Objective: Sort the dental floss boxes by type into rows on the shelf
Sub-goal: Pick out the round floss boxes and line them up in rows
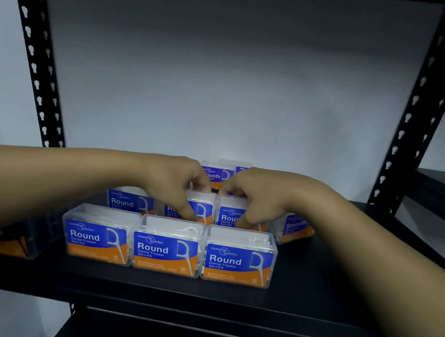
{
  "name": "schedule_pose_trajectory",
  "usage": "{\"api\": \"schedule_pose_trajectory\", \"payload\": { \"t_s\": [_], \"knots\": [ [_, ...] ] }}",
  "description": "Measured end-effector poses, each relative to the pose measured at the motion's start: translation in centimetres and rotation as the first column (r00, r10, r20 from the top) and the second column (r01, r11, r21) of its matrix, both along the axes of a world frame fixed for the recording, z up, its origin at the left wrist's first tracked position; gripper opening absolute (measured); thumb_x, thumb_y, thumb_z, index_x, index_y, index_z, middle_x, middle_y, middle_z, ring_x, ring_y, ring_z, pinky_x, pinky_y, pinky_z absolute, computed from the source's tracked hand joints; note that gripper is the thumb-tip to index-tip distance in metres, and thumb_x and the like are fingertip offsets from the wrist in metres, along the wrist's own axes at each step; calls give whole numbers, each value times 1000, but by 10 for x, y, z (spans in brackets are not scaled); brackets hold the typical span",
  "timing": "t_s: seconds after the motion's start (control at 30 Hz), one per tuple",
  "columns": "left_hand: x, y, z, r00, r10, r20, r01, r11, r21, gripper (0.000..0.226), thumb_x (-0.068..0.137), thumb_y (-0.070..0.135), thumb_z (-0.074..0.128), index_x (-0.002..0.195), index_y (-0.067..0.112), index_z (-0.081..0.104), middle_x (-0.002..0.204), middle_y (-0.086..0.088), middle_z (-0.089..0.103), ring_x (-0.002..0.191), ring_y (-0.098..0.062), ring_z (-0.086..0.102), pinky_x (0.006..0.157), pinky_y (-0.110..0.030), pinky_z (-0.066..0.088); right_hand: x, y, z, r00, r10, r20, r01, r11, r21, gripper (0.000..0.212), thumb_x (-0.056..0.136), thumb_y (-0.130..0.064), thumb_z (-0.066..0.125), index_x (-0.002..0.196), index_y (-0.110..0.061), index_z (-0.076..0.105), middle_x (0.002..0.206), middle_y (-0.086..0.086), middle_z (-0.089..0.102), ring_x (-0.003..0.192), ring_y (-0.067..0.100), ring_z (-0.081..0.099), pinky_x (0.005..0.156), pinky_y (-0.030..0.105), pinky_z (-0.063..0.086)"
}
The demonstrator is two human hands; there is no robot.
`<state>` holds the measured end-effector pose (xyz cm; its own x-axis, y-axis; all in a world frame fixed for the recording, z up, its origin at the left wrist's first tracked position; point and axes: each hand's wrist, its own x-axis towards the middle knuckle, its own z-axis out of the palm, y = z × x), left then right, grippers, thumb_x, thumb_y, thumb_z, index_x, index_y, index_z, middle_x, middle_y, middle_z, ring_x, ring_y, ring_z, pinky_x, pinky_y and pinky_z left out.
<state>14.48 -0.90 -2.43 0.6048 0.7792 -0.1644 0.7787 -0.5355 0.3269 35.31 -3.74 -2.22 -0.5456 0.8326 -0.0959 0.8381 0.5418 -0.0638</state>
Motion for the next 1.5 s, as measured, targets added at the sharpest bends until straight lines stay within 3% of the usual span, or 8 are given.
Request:
{"api": "schedule_pose_trajectory", "payload": {
  "t_s": [0.13,0.37,0.6,0.8,0.97,1.17,1.3,1.5],
  "knots": [
    [-35,-1,18,999,-1,40,-1,1000,31,50,75,36,87,120,32,67,115,19,73,107,-6,70,89,-29,61,2,0,-1,999,-3,-32,2,1000,-18,44,85,-36,77,126,-31,60,118,-8,69,101,11,67,92,36,56],
    [-80,3,0,994,40,103,-42,999,13,38,79,22,87,114,26,74,110,14,78,103,-9,74,97,-41,58,-3,0,-1,997,-18,-77,10,995,-95,40,90,-27,74,127,-28,59,120,-9,70,101,10,68,86,32,57],
    [-78,4,-7,978,81,191,-76,997,-34,41,80,15,84,119,19,71,114,6,78,105,-12,74,99,-43,58,-10,-5,-3,994,-68,-85,56,990,-131,44,94,-35,69,134,-30,52,128,-8,64,107,11,66,88,31,56],
    [-70,-9,-1,958,118,263,-85,987,-133,63,67,56,75,119,20,71,115,5,78,108,-16,73,99,-45,57,-23,-16,-2,981,-123,-147,93,977,-193,45,104,-51,42,141,-28,51,141,-6,58,127,15,56,100,34,49],
    [-72,-16,-2,956,143,257,-117,987,-114,28,93,34,65,117,20,73,115,8,77,109,-13,72,102,-42,55,-31,-25,2,986,-134,-102,115,978,-176,54,106,-53,29,156,-31,36,160,-9,40,145,14,37,118,36,30],
    [-78,-24,-2,953,151,262,-109,980,-167,27,102,29,56,120,18,73,117,6,76,113,-14,70,97,-33,56,-35,-38,7,993,-117,-5,115,983,-145,52,110,-45,25,160,-30,27,167,-11,25,153,11,22,122,31,17],
    [-76,-34,-3,955,119,272,-83,987,-141,25,102,26,56,117,17,74,114,5,78,107,-14,72,82,-20,57,-36,-48,8,988,-154,6,153,977,-151,52,109,-46,26,158,-30,32,164,-11,30,151,12,25,119,29,19],
    [-72,-39,-5,938,126,324,-96,990,-108,23,100,24,61,113,13,77,112,-1,78,108,-19,72,84,-23,57,-42,-57,4,971,-236,-41,227,961,-155,54,107,-52,30,154,-28,39,162,-5,38,142,16,42,118,38,34]
  ]
}}
